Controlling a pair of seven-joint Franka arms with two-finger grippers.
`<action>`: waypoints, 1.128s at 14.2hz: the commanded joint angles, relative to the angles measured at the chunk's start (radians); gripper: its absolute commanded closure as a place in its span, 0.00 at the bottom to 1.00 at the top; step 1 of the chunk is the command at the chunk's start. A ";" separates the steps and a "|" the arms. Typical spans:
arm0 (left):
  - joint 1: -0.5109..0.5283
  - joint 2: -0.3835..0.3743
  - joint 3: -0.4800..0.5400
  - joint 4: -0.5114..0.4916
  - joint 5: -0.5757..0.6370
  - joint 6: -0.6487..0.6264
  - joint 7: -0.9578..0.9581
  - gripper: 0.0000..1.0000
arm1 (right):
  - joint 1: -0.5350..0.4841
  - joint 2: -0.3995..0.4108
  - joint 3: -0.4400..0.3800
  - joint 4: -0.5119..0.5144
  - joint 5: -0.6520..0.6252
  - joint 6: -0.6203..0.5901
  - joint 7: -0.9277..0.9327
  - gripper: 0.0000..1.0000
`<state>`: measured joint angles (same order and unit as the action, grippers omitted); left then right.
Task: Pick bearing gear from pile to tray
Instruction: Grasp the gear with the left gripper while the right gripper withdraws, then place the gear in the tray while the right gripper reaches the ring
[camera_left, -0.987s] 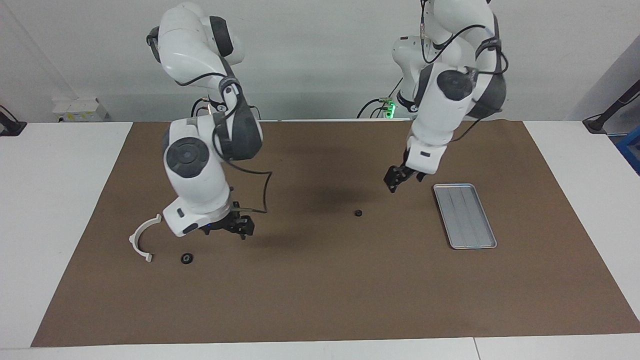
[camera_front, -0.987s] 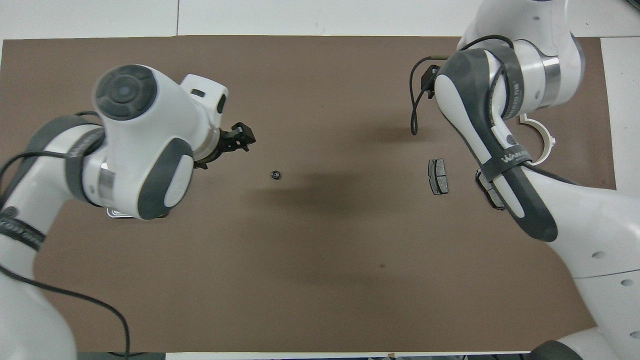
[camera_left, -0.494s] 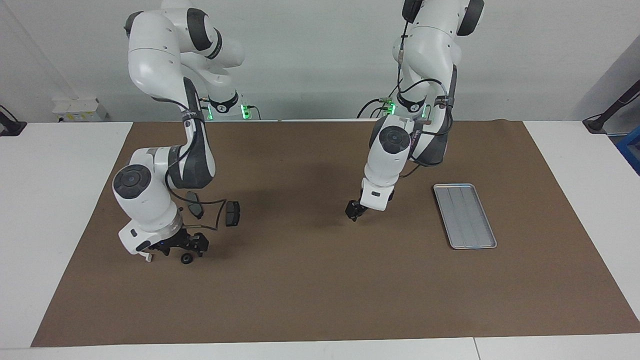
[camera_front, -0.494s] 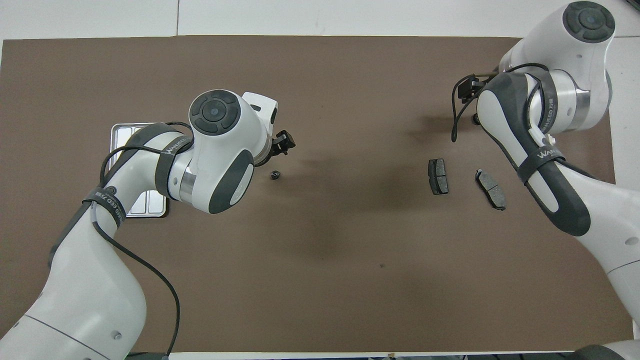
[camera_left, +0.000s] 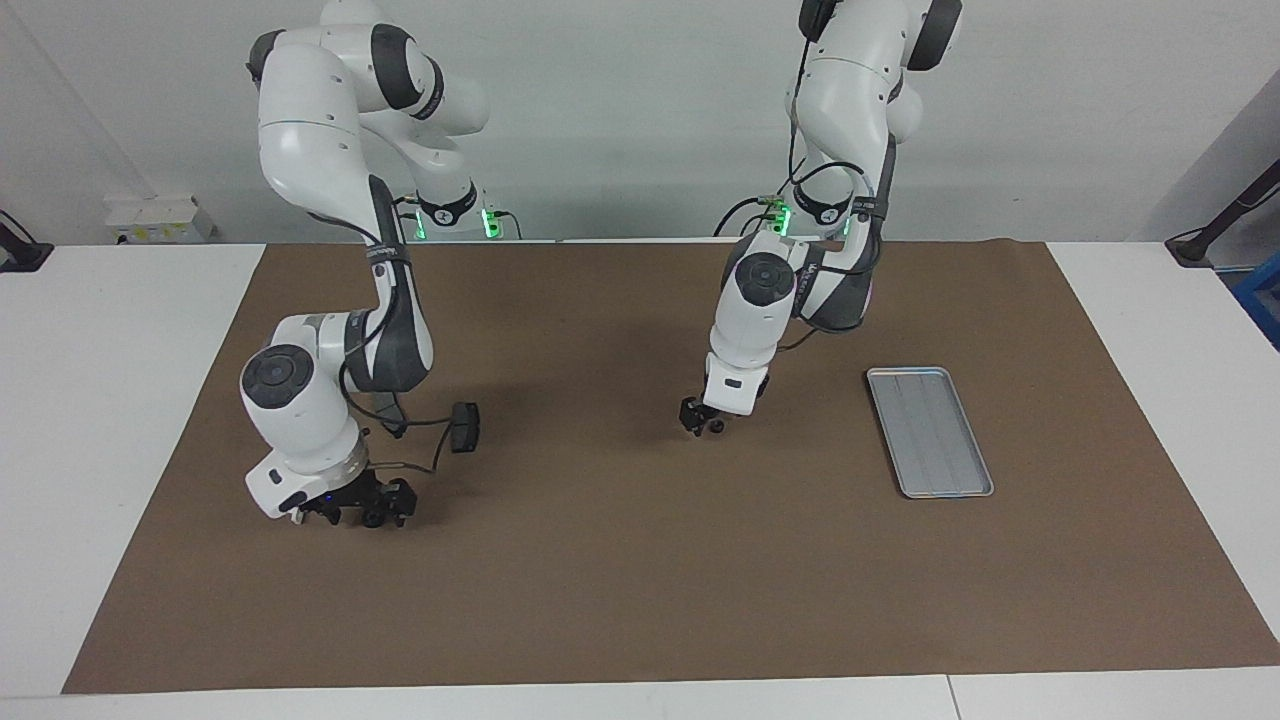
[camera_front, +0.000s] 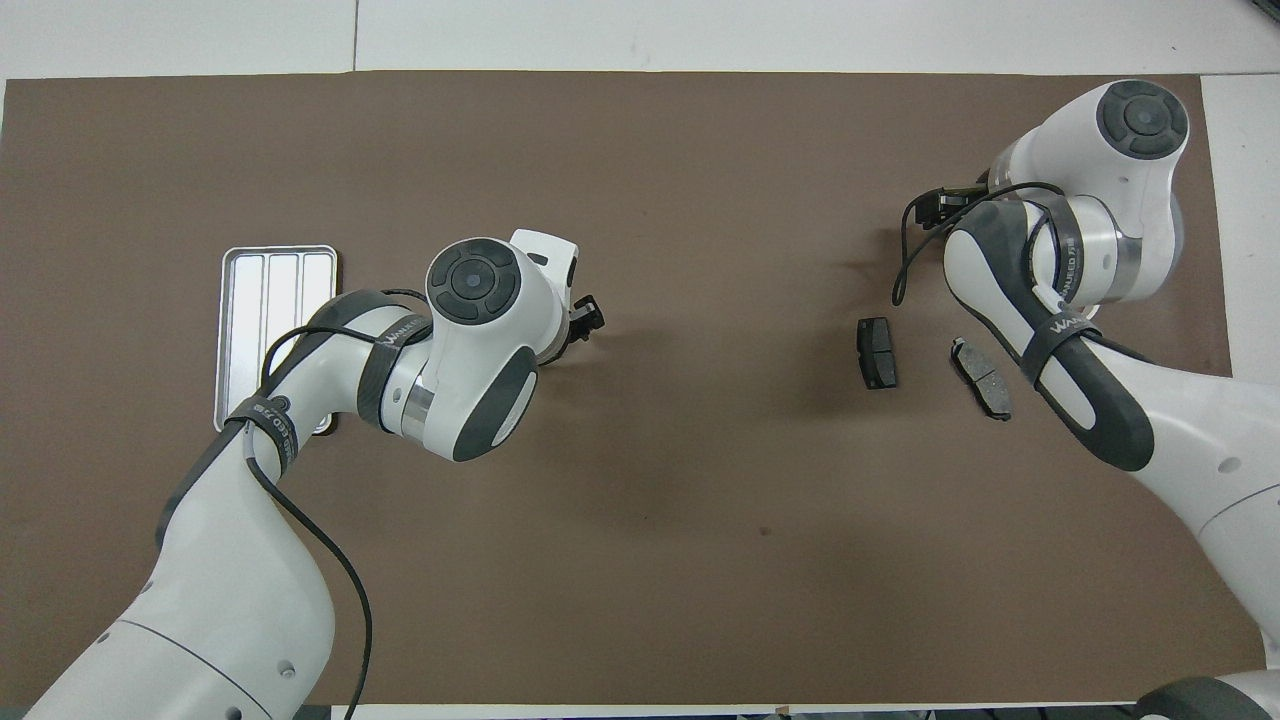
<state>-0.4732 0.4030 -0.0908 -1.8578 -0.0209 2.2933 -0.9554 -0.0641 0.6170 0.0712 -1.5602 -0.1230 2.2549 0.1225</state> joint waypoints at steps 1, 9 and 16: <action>-0.010 -0.023 0.016 -0.040 0.006 0.037 -0.019 0.35 | -0.017 0.001 0.016 -0.015 -0.021 0.022 -0.001 0.02; -0.005 -0.021 0.016 -0.064 0.009 0.075 -0.017 0.38 | -0.022 -0.005 0.018 -0.020 -0.020 -0.063 -0.001 0.27; 0.001 -0.024 0.019 -0.043 0.010 0.000 -0.016 0.78 | -0.025 -0.007 0.018 -0.015 -0.020 -0.081 -0.007 1.00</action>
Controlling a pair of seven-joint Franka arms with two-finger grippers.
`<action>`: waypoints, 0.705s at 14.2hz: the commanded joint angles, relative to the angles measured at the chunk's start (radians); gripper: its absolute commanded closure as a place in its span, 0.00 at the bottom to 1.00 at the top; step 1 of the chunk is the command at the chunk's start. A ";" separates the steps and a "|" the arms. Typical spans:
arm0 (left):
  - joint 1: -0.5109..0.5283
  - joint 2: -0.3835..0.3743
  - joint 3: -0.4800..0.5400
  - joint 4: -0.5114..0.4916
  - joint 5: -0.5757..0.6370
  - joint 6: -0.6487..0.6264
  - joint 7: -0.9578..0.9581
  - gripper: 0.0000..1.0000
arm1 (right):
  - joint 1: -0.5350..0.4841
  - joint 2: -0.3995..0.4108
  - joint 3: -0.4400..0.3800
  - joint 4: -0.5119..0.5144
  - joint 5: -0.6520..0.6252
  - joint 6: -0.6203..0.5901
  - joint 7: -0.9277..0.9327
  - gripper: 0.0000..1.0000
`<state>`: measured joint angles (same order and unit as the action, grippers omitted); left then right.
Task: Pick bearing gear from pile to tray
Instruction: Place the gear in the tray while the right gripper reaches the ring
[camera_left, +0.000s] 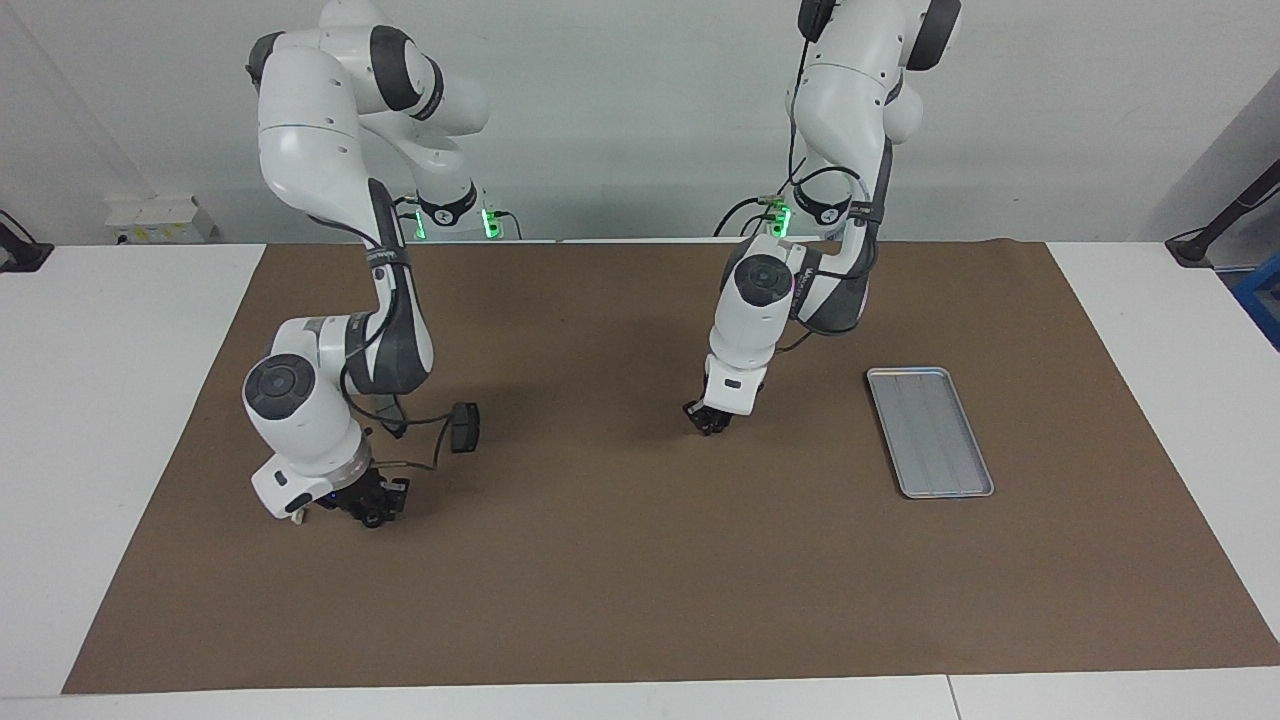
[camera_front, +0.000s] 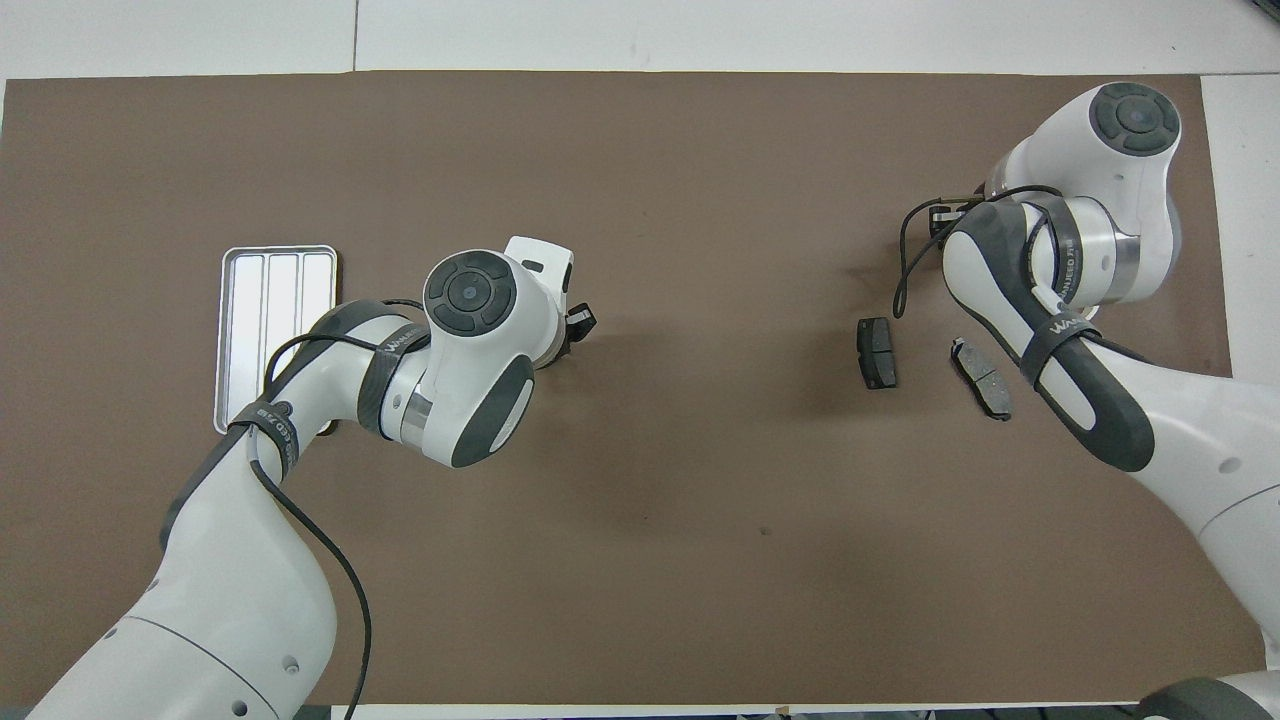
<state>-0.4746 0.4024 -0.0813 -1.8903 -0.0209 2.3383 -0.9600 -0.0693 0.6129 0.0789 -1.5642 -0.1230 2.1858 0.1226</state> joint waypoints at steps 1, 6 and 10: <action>0.007 -0.025 0.012 0.022 0.012 -0.106 0.000 0.78 | -0.020 -0.002 0.010 -0.011 -0.020 -0.012 -0.009 1.00; 0.175 -0.187 0.018 -0.038 0.012 -0.269 0.281 0.78 | -0.011 -0.024 0.010 0.012 -0.023 -0.081 -0.008 1.00; 0.367 -0.237 0.018 -0.096 0.010 -0.303 0.646 0.77 | 0.130 -0.100 0.018 0.209 -0.007 -0.468 0.059 1.00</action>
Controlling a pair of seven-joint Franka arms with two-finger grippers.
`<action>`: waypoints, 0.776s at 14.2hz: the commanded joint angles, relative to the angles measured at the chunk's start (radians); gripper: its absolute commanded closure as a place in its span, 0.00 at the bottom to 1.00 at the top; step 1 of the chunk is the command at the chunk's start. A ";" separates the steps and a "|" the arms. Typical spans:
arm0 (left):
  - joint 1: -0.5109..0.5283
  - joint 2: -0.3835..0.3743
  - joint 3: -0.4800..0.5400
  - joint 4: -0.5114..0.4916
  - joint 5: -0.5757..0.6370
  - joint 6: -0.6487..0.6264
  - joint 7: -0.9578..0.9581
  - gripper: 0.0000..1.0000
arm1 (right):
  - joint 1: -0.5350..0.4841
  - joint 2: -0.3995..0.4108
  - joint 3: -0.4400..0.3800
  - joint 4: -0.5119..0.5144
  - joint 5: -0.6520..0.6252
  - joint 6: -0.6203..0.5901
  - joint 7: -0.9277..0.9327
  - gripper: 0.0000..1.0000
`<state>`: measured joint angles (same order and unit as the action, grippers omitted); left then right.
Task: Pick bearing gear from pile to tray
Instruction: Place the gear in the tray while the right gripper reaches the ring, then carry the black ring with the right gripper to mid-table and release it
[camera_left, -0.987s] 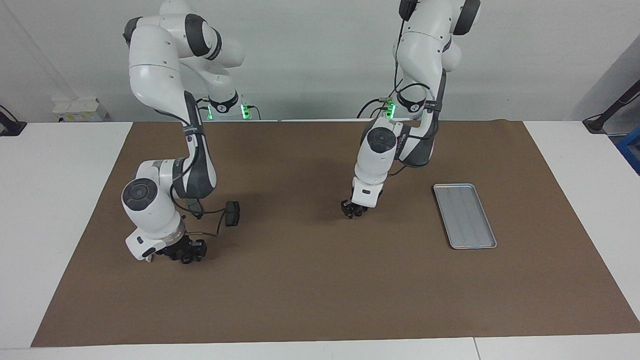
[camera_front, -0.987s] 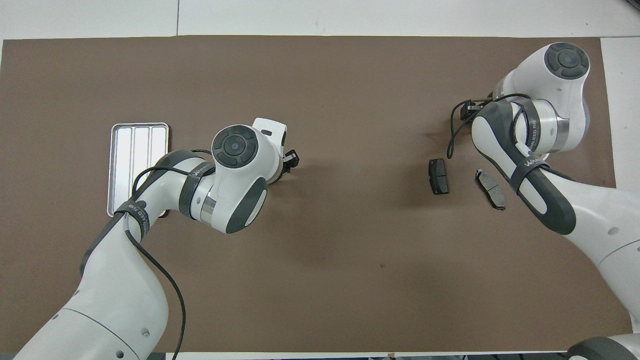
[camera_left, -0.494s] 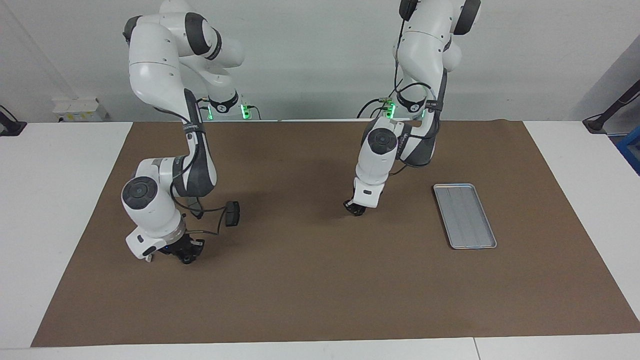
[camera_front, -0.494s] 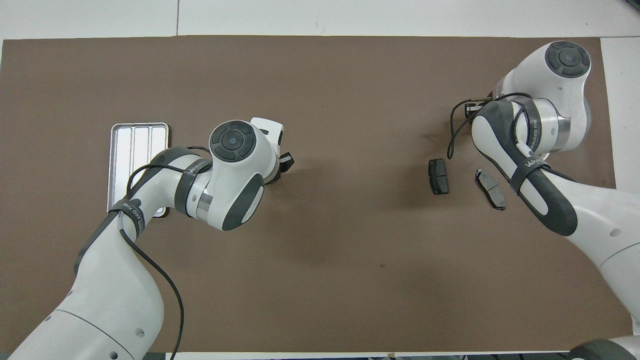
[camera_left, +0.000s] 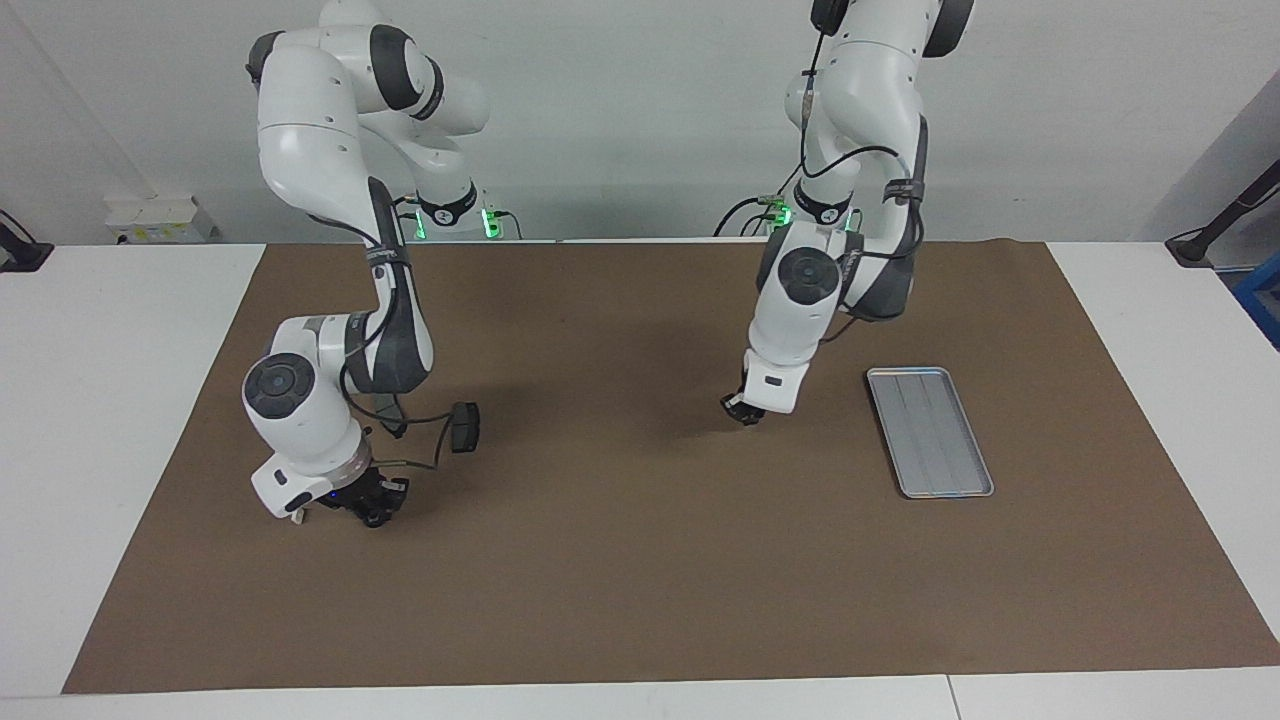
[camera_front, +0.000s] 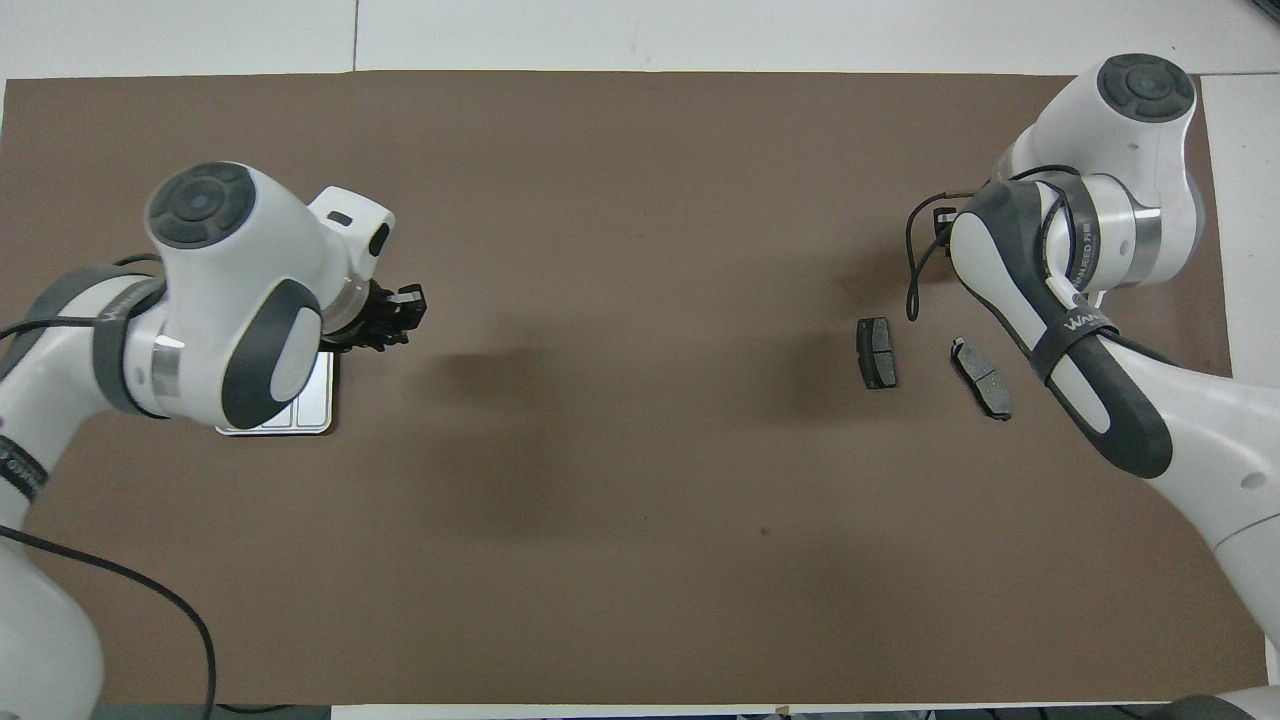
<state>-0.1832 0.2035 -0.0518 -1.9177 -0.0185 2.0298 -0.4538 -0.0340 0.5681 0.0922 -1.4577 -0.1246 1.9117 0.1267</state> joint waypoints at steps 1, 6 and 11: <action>0.130 -0.045 -0.011 -0.089 0.008 0.010 0.240 0.77 | 0.150 -0.053 0.004 0.179 -0.001 -0.312 0.171 1.00; 0.268 -0.087 -0.013 -0.245 0.006 0.188 0.426 0.77 | 0.431 -0.043 0.014 0.286 0.138 -0.300 0.825 1.00; 0.266 -0.096 -0.013 -0.300 0.006 0.236 0.414 0.77 | 0.621 0.100 0.006 0.290 0.103 -0.139 1.140 1.00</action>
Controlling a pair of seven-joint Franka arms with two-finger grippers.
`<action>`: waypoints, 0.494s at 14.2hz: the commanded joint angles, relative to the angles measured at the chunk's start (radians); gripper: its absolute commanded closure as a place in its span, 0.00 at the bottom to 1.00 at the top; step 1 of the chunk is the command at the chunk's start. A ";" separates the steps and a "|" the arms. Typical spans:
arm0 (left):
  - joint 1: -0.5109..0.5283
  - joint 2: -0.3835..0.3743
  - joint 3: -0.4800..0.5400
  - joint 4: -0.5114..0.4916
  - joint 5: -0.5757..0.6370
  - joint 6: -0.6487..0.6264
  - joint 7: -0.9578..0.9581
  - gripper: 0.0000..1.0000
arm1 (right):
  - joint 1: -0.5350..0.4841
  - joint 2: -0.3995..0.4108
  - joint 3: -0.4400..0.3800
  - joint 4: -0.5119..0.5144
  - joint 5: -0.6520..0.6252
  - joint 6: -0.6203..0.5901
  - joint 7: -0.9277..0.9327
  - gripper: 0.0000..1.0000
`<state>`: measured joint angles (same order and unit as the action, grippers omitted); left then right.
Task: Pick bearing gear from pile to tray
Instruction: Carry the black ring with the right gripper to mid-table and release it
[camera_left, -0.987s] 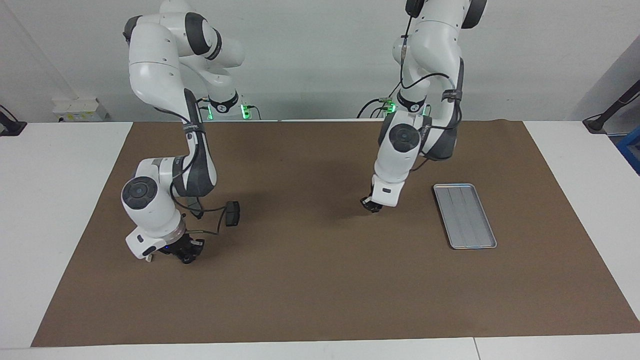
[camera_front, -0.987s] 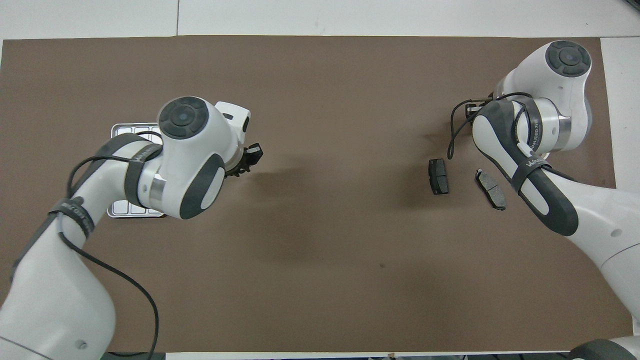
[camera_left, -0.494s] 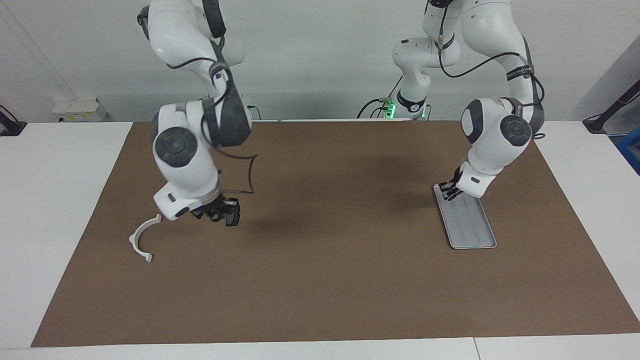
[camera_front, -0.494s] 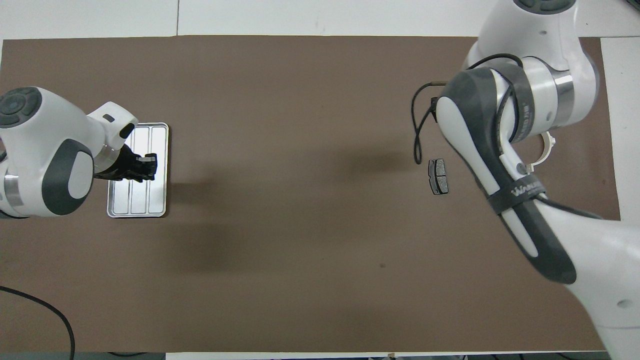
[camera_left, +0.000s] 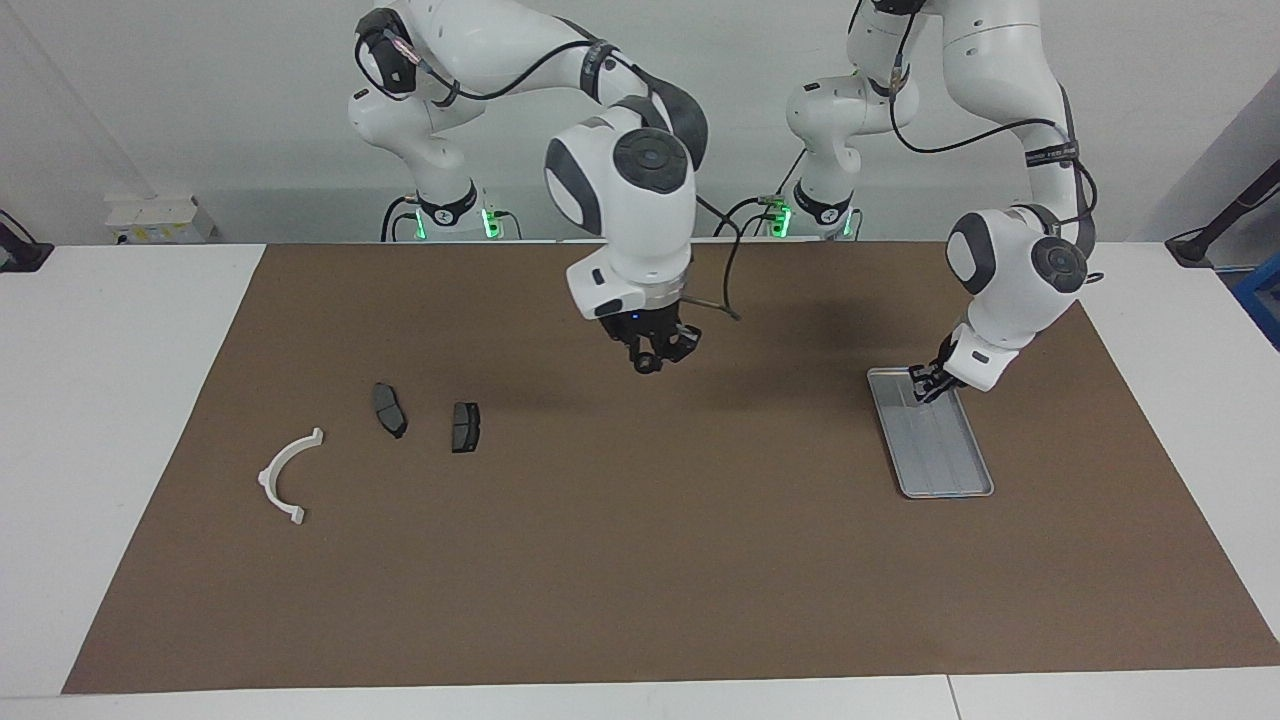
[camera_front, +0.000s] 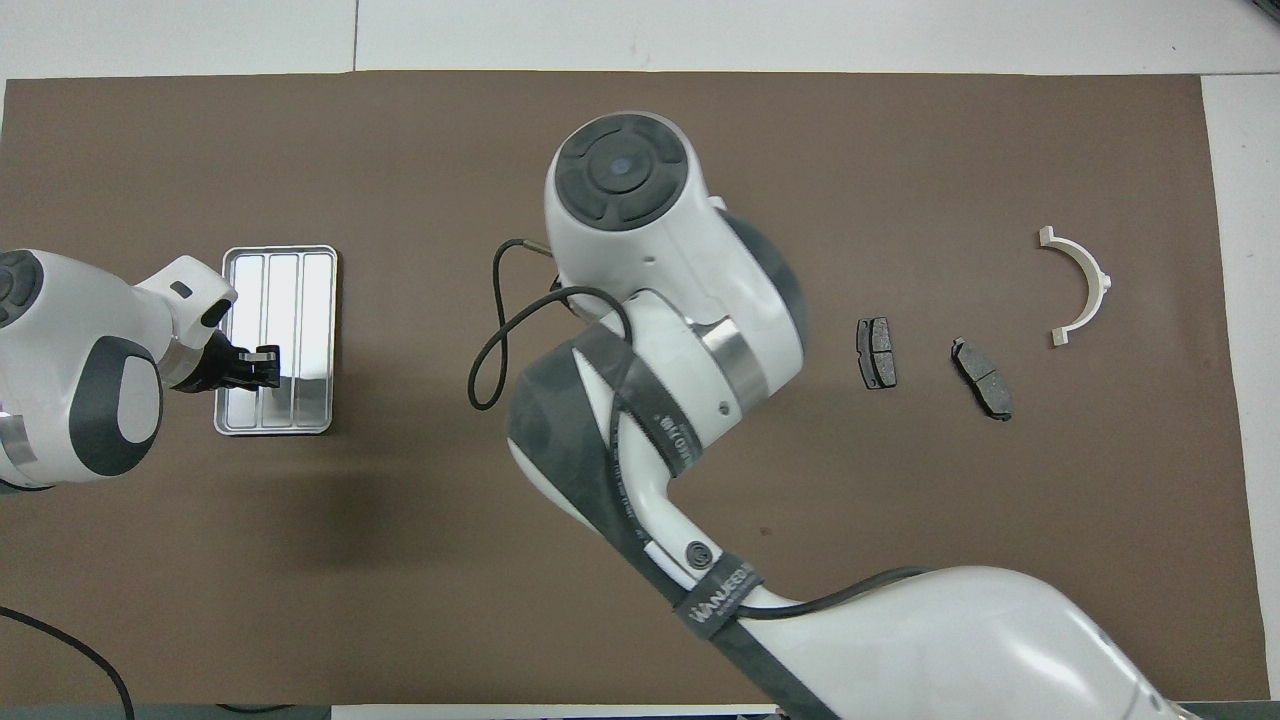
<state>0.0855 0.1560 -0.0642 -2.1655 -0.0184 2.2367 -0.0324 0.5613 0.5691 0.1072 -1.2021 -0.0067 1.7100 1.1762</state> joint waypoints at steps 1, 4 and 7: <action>-0.004 -0.049 0.001 -0.056 0.006 0.032 -0.007 0.76 | 0.055 0.135 -0.009 0.035 -0.042 0.118 0.130 1.00; -0.004 -0.055 0.000 -0.085 0.005 0.075 -0.009 0.73 | 0.074 0.196 -0.007 0.033 -0.070 0.207 0.184 1.00; -0.013 -0.056 0.000 -0.100 0.005 0.093 -0.021 0.60 | 0.077 0.241 -0.009 0.029 -0.076 0.272 0.186 1.00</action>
<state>0.0837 0.1383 -0.0688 -2.2163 -0.0184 2.2945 -0.0361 0.6411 0.7878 0.0981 -1.1983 -0.0661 1.9536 1.3451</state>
